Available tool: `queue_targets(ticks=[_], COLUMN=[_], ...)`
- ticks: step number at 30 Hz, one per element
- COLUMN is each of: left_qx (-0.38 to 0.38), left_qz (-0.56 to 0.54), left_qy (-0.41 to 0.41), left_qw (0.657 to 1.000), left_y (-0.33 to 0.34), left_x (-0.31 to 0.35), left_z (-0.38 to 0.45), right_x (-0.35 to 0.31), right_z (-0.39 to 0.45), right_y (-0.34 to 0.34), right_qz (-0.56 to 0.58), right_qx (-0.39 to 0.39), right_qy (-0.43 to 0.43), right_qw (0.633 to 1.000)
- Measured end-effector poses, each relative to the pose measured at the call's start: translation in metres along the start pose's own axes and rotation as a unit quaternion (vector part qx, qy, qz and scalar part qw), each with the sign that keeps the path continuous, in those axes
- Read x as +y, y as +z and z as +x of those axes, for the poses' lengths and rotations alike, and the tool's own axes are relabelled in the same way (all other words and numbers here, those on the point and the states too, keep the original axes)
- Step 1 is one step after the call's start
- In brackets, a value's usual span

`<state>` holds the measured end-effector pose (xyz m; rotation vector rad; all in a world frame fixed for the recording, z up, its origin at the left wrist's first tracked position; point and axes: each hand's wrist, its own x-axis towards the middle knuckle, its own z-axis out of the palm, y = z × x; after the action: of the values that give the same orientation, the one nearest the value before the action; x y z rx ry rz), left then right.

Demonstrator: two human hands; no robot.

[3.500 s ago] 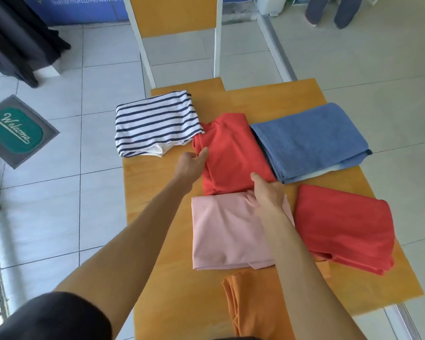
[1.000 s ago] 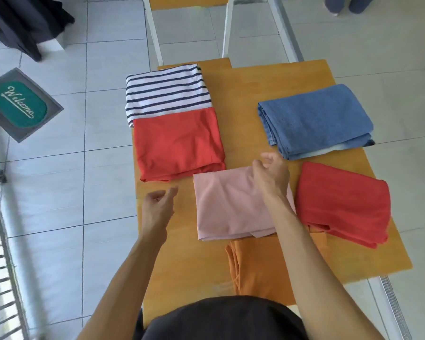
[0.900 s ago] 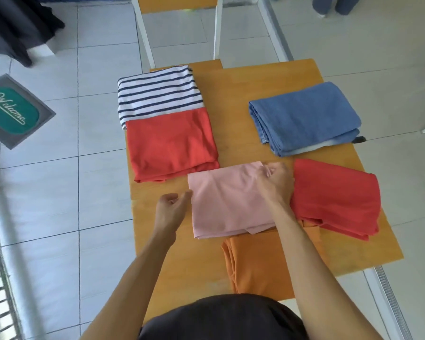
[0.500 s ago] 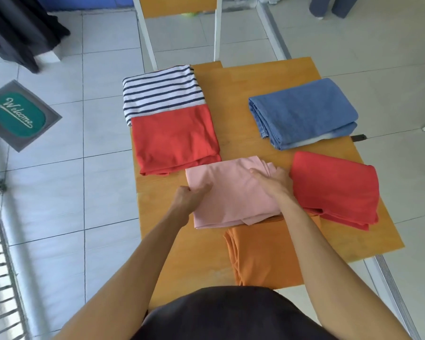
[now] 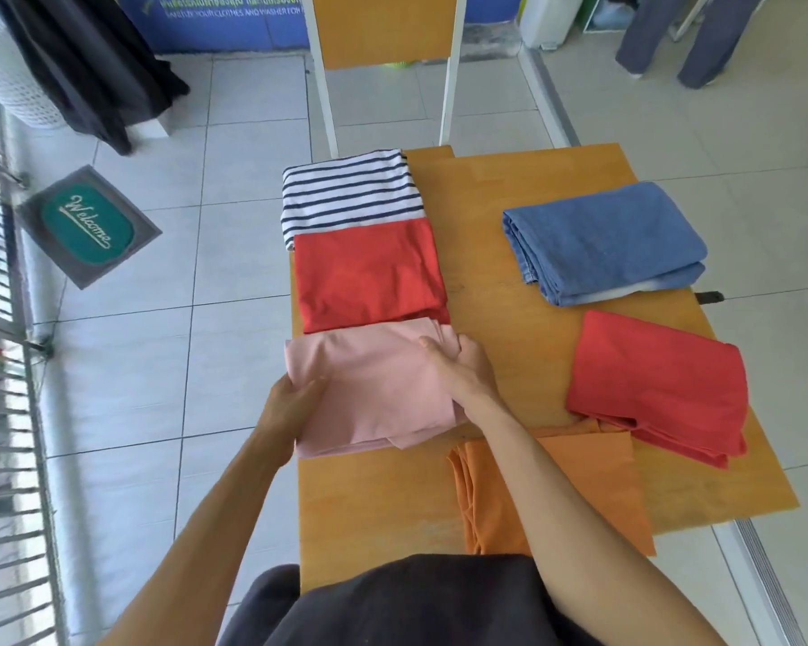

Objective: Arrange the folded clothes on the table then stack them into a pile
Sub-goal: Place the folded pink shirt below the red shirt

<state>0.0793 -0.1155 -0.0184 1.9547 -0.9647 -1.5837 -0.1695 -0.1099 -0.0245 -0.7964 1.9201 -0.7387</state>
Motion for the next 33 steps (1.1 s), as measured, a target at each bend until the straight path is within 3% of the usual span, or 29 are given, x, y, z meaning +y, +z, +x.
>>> queue_targets(ticks=[5, 9, 19, 27, 30, 33], left_qx=[0.050, 0.058, 0.099, 0.186, 0.158, 0.047], left_qz=[0.103, 0.094, 0.055, 0.073, 0.098, 0.124], left_qy=[-0.010, 0.013, -0.015, 0.092, 0.160, 0.170], left_qw=[0.993, 0.994, 0.994, 0.976, 0.969, 0.976], left_y=[0.002, 0.003, 0.006, 0.021, 0.043, 0.070], left_x=[-0.012, -0.009, -0.006, -0.016, -0.017, -0.021], left_z=[0.004, 0.007, -0.007, -0.062, -0.085, -0.102], right_x=[0.011, 0.011, 0.011, 0.024, 0.034, 0.045], right_z=[0.001, 0.002, 0.003, -0.032, -0.048, -0.063], right_y=[0.007, 0.006, 0.002, -0.024, -0.037, -0.049], right_qz=[-0.038, -0.039, -0.115, -0.128, -0.100, -0.089], right_qx=[0.014, 0.053, 0.020, 0.108, 0.128, 0.143], right_qy=[-0.014, -0.038, -0.012, -0.047, -0.049, -0.062], right_qw=[0.999, 0.997, 0.993, 0.985, 0.986, 0.984])
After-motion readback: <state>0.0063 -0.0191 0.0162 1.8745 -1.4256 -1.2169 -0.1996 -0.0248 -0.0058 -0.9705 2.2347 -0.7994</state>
